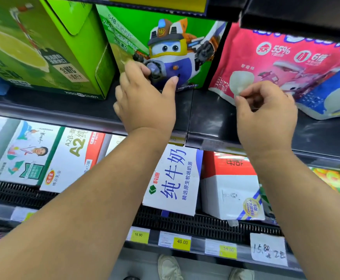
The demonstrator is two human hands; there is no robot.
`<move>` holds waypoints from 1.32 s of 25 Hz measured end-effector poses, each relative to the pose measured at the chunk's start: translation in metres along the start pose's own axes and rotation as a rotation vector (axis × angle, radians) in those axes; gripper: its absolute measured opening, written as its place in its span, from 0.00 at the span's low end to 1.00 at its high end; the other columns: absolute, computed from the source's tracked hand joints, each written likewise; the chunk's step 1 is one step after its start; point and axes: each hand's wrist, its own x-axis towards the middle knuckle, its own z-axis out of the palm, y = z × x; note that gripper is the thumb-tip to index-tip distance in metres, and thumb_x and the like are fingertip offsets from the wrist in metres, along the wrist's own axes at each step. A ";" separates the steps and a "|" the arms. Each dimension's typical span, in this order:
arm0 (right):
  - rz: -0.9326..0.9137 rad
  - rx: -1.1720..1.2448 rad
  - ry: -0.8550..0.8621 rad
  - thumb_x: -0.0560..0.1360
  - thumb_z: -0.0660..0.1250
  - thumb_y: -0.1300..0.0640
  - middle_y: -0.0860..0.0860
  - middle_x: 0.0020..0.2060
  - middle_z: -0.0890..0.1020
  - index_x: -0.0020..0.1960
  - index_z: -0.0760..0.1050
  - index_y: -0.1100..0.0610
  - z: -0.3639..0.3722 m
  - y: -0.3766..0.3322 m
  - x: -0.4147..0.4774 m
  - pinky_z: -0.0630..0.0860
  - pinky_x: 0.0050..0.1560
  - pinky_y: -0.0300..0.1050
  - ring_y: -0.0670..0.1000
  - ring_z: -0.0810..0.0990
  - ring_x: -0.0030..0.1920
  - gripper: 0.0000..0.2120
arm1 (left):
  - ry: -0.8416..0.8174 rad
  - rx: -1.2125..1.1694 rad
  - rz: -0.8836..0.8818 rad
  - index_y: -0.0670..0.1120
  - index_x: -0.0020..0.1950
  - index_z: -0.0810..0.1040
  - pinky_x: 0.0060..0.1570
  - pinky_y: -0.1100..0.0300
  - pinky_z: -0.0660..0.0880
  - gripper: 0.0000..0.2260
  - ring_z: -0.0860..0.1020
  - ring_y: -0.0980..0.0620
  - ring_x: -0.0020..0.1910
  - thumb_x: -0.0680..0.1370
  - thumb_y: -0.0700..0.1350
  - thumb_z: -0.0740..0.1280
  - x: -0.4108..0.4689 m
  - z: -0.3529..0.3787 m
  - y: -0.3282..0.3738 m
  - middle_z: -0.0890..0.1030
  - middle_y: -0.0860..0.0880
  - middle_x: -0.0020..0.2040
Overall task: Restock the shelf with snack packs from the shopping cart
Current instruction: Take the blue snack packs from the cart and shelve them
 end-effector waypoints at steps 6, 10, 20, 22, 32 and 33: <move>0.034 -0.014 -0.044 0.76 0.65 0.58 0.45 0.36 0.77 0.46 0.76 0.51 0.007 -0.003 0.012 0.62 0.42 0.36 0.54 0.73 0.55 0.03 | -0.002 -0.001 -0.049 0.53 0.52 0.65 0.56 0.50 0.67 0.21 0.73 0.47 0.59 0.72 0.60 0.73 0.004 0.002 0.004 0.77 0.53 0.55; -0.024 0.149 -0.041 0.75 0.67 0.60 0.37 0.36 0.77 0.47 0.79 0.51 -0.006 0.009 0.000 0.73 0.49 0.35 0.43 0.78 0.45 0.05 | 0.012 -0.138 -0.022 0.54 0.48 0.67 0.55 0.47 0.73 0.18 0.77 0.47 0.50 0.70 0.57 0.74 -0.008 -0.001 0.005 0.73 0.57 0.42; 0.115 0.166 0.370 0.70 0.71 0.52 0.49 0.38 0.77 0.41 0.68 0.41 -0.078 0.078 0.005 0.77 0.48 0.48 0.48 0.77 0.39 0.12 | -0.341 -0.260 0.137 0.51 0.52 0.68 0.49 0.58 0.72 0.19 0.72 0.52 0.45 0.72 0.52 0.76 -0.075 0.044 0.072 0.73 0.51 0.49; 0.133 0.139 0.355 0.69 0.72 0.51 0.51 0.39 0.79 0.41 0.68 0.41 -0.093 0.094 0.014 0.77 0.49 0.49 0.50 0.78 0.40 0.13 | -0.327 -0.271 0.032 0.50 0.53 0.66 0.52 0.54 0.74 0.22 0.74 0.49 0.47 0.71 0.53 0.76 -0.076 0.054 0.085 0.75 0.48 0.53; 0.105 0.162 0.223 0.67 0.75 0.53 0.48 0.37 0.79 0.39 0.65 0.43 -0.095 0.115 0.037 0.77 0.47 0.46 0.50 0.79 0.40 0.17 | -0.194 -0.134 -0.022 0.51 0.52 0.62 0.57 0.43 0.73 0.23 0.76 0.43 0.56 0.72 0.59 0.74 -0.073 0.071 0.098 0.74 0.49 0.54; 0.103 0.162 0.223 0.68 0.75 0.54 0.46 0.35 0.78 0.40 0.64 0.43 -0.093 0.114 0.038 0.77 0.47 0.46 0.48 0.78 0.39 0.18 | -0.190 -0.122 -0.005 0.51 0.52 0.62 0.57 0.44 0.73 0.23 0.76 0.43 0.55 0.72 0.59 0.74 -0.071 0.072 0.096 0.75 0.49 0.55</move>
